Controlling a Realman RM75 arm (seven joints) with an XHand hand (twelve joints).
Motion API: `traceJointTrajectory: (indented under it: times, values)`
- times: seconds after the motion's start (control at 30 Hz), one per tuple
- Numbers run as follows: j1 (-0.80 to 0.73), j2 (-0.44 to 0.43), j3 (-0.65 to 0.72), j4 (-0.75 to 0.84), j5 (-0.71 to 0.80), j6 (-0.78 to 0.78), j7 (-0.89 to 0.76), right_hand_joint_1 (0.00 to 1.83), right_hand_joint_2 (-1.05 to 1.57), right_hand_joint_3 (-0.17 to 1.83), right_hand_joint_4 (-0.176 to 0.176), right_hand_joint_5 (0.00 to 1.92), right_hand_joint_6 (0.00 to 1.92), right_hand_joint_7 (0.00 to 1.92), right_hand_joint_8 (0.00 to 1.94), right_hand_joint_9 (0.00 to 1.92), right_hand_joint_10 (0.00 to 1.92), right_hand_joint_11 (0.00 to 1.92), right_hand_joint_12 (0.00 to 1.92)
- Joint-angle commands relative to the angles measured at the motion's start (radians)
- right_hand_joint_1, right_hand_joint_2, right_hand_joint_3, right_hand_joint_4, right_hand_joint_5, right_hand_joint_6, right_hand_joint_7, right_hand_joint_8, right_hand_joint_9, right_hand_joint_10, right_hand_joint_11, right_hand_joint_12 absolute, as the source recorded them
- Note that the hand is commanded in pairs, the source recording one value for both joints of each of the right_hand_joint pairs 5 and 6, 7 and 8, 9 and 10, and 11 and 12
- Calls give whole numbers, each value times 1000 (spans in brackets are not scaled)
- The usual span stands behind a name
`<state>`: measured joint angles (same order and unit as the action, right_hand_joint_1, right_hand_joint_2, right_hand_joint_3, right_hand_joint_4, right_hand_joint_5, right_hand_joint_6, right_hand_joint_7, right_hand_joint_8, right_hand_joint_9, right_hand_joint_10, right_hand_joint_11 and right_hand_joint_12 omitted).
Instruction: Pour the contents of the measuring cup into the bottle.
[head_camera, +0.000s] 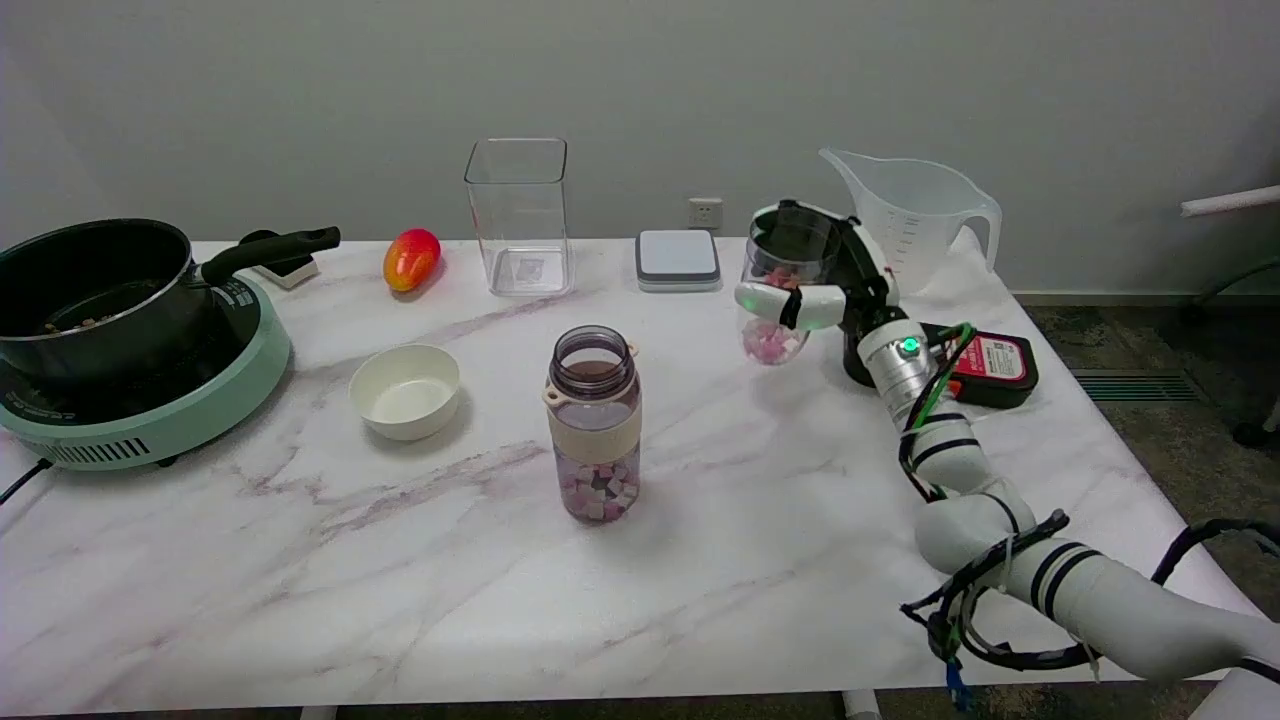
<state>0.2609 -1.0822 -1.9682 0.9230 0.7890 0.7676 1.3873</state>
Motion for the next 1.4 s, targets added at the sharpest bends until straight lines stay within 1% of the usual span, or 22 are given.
traceJointTrajectory:
  times: [0.03,0.1,0.23,0.3,0.43,0.47,0.6,0.77,0.93,1.1,1.3,1.4]
  values:
    - [-81,116,130,409,-160,-185,-252,1506,553,862,0,1159,1159,1310,1310,1209,1209,1014,1014]
    - [-108,113,152,451,-179,-230,-323,1510,548,866,0,1161,1161,1311,1311,1211,1211,1015,1015]
    - [-152,108,169,506,-180,-242,-493,1511,549,870,0,1167,1167,1314,1314,1213,1213,1020,1020]
    - [-169,107,179,535,-176,-244,-532,1513,541,880,0,1158,1158,1310,1310,1212,1212,1016,1016]
    - [-222,107,229,615,-208,-257,-637,1527,435,972,0,1105,1105,1269,1269,1187,1187,983,983]
    - [-233,110,238,632,-223,-265,-664,1538,370,1025,0,1079,1079,1253,1253,1170,1170,962,962]
    - [-261,118,257,689,-298,-288,-750,1547,297,1083,0,1068,1068,1231,1231,1148,1148,932,932]
    - [-269,119,248,713,-348,-277,-773,1546,233,1116,0,1060,1060,1222,1222,1130,1130,909,909]
    - [-277,119,245,765,-442,-290,-775,1546,223,1127,0,1053,1053,1218,1218,1126,1126,902,902]
    - [-281,126,245,824,-509,-338,-775,1549,176,1169,0,1032,1032,1202,1202,1113,1113,885,885]
    - [-278,130,223,881,-531,-396,-776,1552,158,1184,0,1036,1036,1200,1200,1112,1112,885,885]
    - [-276,130,220,918,-568,-443,-776,1552,152,1188,0,1037,1037,1201,1201,1113,1113,886,886]
